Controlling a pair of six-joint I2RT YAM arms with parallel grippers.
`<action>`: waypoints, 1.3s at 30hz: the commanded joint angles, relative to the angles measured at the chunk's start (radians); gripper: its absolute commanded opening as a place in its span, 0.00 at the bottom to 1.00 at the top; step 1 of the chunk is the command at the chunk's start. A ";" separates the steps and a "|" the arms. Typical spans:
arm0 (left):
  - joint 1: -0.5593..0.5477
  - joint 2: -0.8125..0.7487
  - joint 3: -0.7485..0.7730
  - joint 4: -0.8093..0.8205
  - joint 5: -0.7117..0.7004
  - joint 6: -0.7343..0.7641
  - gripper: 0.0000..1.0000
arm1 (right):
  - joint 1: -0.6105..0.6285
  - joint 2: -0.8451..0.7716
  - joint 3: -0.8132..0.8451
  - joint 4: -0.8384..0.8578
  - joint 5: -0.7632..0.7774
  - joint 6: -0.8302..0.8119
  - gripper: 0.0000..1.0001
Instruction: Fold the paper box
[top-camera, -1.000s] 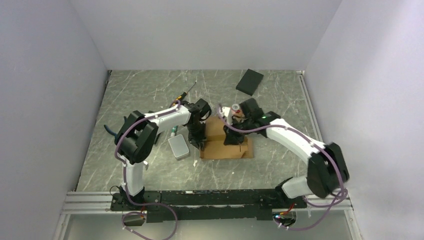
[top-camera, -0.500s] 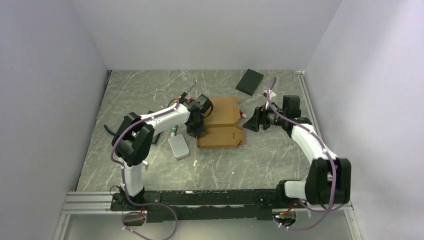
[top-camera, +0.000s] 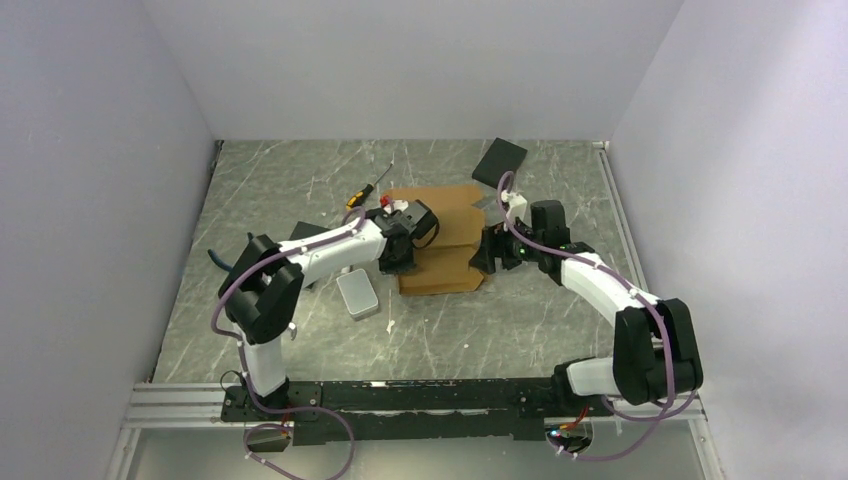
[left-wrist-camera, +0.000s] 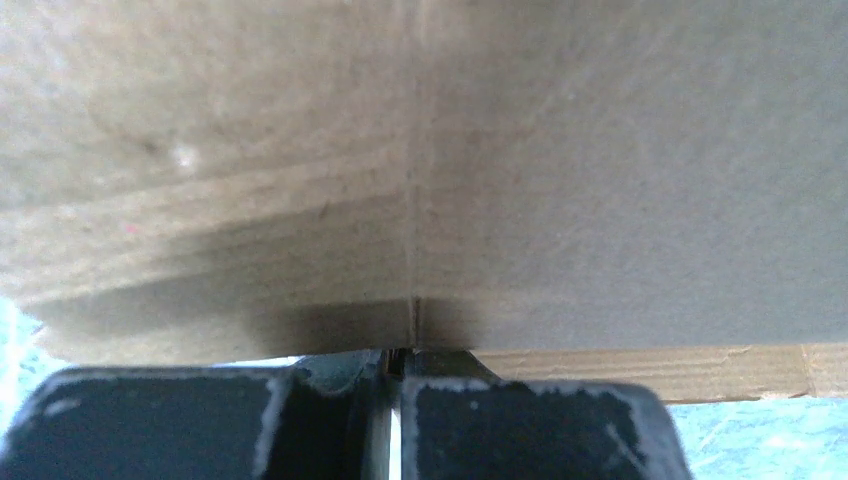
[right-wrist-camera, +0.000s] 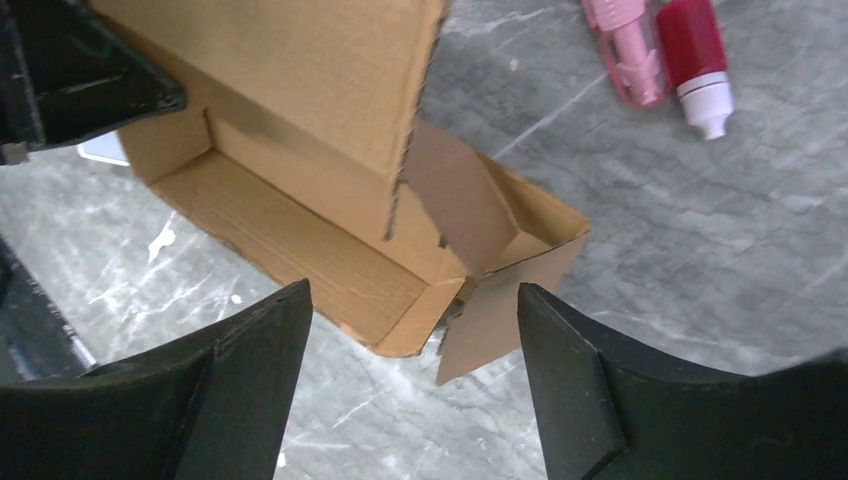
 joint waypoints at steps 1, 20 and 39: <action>-0.006 -0.072 -0.057 0.041 -0.032 -0.085 0.00 | -0.003 -0.024 0.071 0.007 0.065 -0.147 0.75; -0.062 -0.165 -0.171 0.136 -0.047 -0.202 0.00 | 0.080 -0.084 -0.041 0.089 -0.156 -0.387 0.00; -0.093 -0.238 -0.251 0.192 -0.039 -0.241 0.00 | 0.025 -0.077 0.014 0.038 0.201 -0.308 0.00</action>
